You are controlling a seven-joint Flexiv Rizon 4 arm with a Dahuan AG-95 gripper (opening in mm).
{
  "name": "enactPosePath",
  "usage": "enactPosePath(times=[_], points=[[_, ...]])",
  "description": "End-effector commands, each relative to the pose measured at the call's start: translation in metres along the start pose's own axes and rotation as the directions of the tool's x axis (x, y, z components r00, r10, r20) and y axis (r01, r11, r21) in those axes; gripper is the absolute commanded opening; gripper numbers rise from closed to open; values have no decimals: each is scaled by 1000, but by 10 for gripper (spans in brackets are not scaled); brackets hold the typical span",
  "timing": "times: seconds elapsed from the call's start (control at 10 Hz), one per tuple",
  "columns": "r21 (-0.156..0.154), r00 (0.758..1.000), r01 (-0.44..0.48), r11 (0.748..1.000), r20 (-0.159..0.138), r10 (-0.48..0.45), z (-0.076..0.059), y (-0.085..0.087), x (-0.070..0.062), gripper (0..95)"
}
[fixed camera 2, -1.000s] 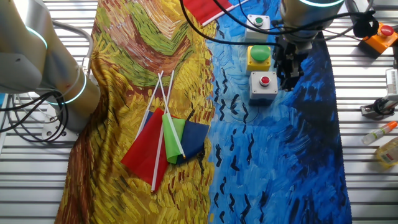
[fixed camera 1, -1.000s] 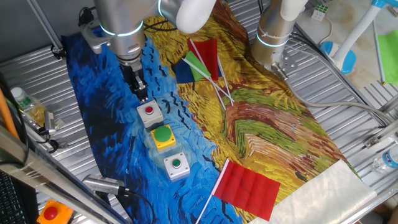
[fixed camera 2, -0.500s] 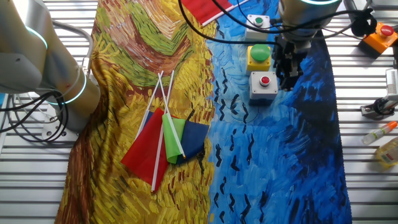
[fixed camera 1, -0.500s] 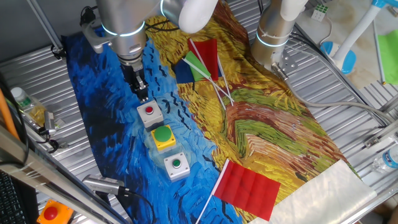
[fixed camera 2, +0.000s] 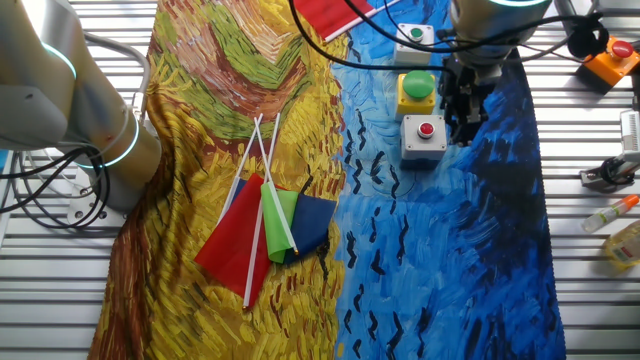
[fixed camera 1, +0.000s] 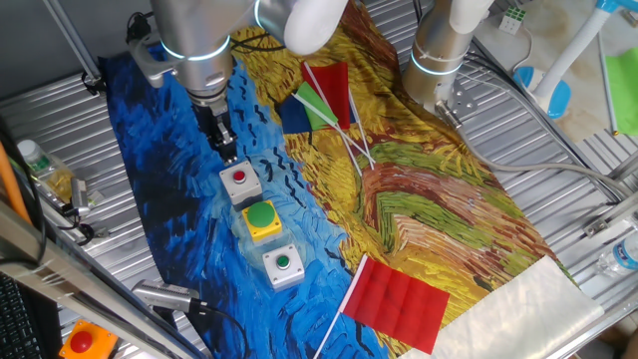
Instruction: Press three buttons from left to right in sequence
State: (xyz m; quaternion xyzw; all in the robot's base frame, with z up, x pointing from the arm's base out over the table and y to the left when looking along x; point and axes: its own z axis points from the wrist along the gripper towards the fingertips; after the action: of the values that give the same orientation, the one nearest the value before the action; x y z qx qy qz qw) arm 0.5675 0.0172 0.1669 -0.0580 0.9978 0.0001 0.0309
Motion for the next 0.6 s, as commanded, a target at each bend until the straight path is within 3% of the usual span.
enactPosePath(times=[0.1,0.6], points=[[0,1000,-3,1000,-3,3,0,0,0,570],[-5,1000,-14,1000,-22,14,4,-1,-1,570]])
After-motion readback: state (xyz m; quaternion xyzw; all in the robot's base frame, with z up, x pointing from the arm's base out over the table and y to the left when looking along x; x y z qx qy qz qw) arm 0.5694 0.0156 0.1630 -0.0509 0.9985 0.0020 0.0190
